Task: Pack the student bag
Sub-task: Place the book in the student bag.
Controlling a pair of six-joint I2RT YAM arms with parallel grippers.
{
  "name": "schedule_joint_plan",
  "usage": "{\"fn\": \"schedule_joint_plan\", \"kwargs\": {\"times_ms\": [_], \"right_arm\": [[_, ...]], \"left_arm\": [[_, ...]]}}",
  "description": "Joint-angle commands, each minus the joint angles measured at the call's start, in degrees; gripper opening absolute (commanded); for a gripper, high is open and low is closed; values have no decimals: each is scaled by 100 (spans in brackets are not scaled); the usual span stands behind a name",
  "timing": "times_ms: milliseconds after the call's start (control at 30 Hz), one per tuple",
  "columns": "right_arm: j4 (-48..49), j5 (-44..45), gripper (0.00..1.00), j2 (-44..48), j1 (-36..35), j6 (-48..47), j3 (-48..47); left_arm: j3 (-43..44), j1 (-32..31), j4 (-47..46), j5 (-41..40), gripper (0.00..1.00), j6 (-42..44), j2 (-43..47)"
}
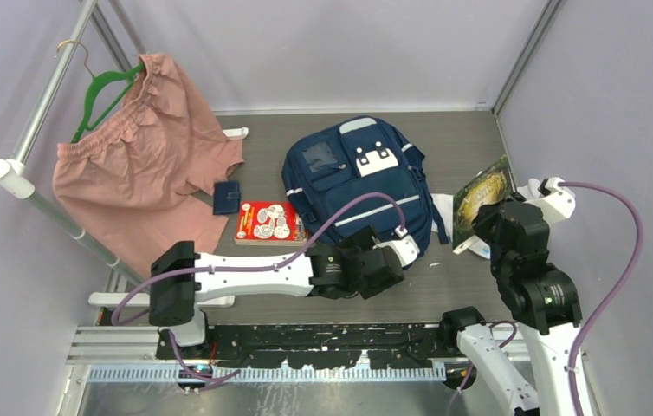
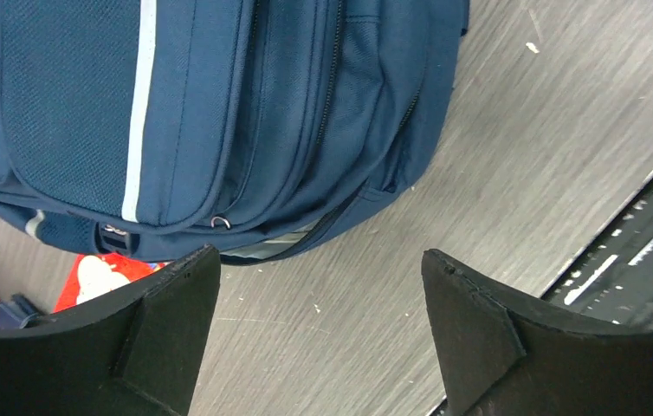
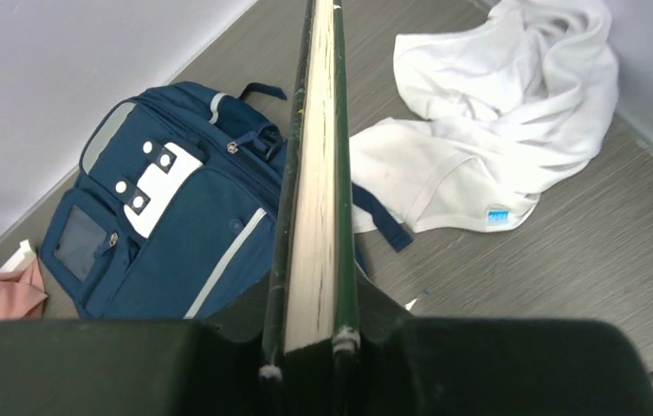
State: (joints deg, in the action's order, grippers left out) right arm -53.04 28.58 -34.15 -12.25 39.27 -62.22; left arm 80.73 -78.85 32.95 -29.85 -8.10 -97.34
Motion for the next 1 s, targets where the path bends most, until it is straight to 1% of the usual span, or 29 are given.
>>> {"fn": "schedule_joint_plan", "kwargs": {"times_ms": [0,133,300,400,533,667,767,867,900,967], "right_arm": [[282,207,0,47,-6,-578,-711],[99,341,0,-16,-5,-710,-907],[127,447,0,180,-7,-775,-874],[151,348,1,180,-10,-806,-845],[152,292,1,199,-7,-796,-854],[160,190,0,202,-12,-766,-814],[165,162,1,214,-5,-716,-750],[176,168,1,225,-7,-701,-703],[187,180,1,216,-9,-709,-690],[182,183,1,216,-13,-710,-679]], "left_arm": [[376,-26,-447,-721,86,588,-45],[521,-69,-561,-746,85,721,-514],[751,-134,-643,-532,80,591,-1001],[919,-157,-662,-614,79,444,-1233],[1061,-154,-712,-719,77,466,-1557],[1172,-154,-778,-943,71,519,-1794],[1112,-144,-953,-1196,64,535,-1823],[1079,-99,-1013,-1251,56,536,-1867],[1097,-92,-992,-1319,52,523,-1891],[1139,-58,-931,-1456,41,478,-1923]]}}
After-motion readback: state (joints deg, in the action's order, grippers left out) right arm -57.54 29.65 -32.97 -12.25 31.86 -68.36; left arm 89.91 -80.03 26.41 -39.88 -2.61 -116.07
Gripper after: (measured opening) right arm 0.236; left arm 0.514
